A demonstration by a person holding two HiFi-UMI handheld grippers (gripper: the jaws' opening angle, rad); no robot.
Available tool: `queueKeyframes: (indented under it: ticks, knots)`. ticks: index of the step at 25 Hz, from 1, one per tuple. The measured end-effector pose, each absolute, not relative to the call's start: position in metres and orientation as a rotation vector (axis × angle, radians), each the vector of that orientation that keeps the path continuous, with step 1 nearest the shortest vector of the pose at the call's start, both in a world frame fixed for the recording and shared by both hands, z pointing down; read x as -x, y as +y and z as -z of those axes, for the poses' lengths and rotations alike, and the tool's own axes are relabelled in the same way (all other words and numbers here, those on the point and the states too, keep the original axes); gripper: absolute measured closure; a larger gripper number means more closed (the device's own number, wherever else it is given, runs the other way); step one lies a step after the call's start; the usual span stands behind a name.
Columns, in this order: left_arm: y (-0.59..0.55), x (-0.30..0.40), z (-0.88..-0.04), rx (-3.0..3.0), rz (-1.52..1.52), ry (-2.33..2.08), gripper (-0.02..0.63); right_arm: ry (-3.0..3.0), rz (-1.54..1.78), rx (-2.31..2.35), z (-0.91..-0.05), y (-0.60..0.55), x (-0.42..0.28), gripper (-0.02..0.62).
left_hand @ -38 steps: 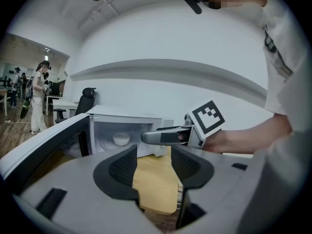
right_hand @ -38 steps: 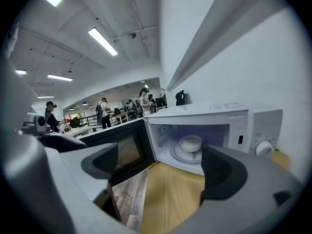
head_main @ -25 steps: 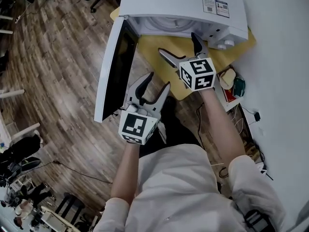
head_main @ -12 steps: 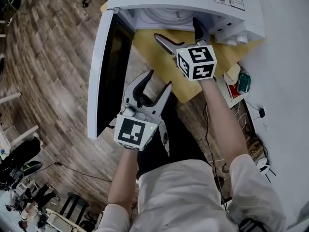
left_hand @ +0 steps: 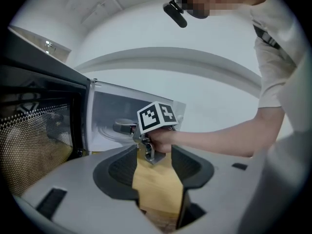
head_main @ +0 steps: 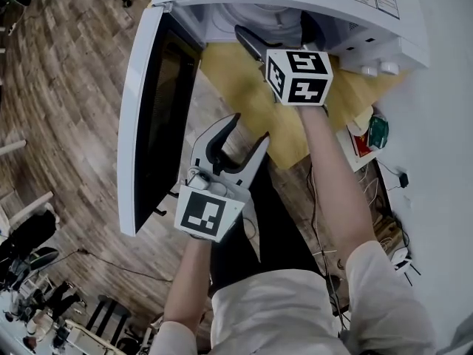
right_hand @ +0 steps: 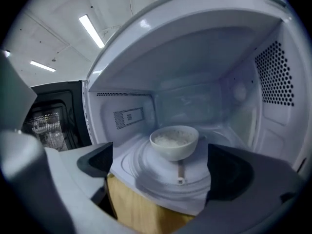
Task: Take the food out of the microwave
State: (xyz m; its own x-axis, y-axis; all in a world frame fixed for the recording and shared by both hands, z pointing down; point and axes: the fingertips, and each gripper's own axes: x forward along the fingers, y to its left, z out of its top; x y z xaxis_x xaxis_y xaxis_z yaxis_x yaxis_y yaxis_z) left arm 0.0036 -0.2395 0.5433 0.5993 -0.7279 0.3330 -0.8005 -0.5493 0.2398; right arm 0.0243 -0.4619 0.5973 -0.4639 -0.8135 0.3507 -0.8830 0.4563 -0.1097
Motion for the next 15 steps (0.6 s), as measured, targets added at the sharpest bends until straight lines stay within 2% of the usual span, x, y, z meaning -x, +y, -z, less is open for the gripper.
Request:
queueKeyframes:
  ticks: [15]
  knots:
    - [-0.244, -0.002, -0.553, -2.433, -0.266, -1.250, 0.407, -2.318, -0.247, -1.432, -0.601, -0.514, -0.012, 0.021]
